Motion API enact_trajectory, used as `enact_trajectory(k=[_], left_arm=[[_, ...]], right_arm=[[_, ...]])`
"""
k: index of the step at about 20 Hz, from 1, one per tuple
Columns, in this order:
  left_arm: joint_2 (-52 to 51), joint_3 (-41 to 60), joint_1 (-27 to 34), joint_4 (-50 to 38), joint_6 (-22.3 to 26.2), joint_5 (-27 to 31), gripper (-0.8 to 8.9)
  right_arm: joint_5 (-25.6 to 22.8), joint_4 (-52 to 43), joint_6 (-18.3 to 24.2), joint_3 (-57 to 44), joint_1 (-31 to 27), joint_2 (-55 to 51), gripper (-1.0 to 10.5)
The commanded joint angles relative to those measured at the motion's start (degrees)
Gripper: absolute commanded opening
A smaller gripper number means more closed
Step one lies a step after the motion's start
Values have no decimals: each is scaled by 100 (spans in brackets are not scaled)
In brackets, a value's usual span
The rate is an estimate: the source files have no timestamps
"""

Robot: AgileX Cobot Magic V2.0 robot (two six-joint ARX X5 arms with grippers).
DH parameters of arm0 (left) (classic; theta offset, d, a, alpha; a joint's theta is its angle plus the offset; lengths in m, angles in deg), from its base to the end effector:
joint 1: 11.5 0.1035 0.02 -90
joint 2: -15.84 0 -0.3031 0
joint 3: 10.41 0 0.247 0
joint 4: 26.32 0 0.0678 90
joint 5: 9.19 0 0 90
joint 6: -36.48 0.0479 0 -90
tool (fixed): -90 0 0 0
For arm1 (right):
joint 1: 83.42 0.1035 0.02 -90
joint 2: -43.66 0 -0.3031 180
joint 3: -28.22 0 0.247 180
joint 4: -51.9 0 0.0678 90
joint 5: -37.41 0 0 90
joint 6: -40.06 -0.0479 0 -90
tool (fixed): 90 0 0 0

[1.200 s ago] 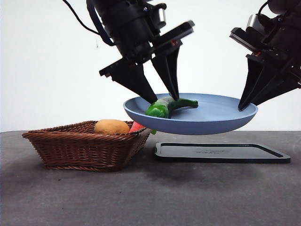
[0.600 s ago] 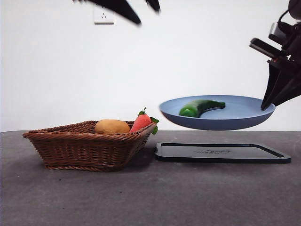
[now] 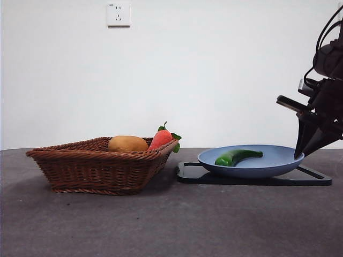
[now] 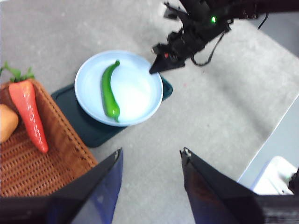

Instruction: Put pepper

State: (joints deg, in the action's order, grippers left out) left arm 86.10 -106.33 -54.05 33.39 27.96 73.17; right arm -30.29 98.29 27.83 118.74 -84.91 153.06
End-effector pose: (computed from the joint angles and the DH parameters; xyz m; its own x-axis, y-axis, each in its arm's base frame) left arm 0.1694 -0.1641 0.4312 0.5151 -0.6533 -0.5549 0.6820 0.7045 -0.1964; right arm 0.4016 0.0077 0.2076 0.3968 0.3693 -0.8404 0.0608 0.9029 0.4255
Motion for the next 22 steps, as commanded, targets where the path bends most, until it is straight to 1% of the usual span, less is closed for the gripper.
enact_trajectory(k=[1,7,11,12,14,17,19,22], left_arm=[[55,-103,-50,-17,92,13,223],[55,-103,-50,-59,90,26,223],[55,-103,-50,-57,90,57,223],[55,-103,-50,-57,92,111,223],[55,-103,-50,-50,109,249,223],[55,-103,-48,-50,129,479,223],[57,-103,-46,-55,142,514,223],[57,-103,-44,-50,262,627,221]], right_arm=[[-4,-129,-35,166,-4,199,3],[-4,-105,31,166,2,313,12],[24,-61,26,166,2,295,151],[22,-55,26,166,0,258,173],[17,4,28,166,-28,72,174],[13,251,118,166,-39,-579,174],[31,579,326,166,-35,-1193,174],[33,1320,638,166,90,-2277,174]])
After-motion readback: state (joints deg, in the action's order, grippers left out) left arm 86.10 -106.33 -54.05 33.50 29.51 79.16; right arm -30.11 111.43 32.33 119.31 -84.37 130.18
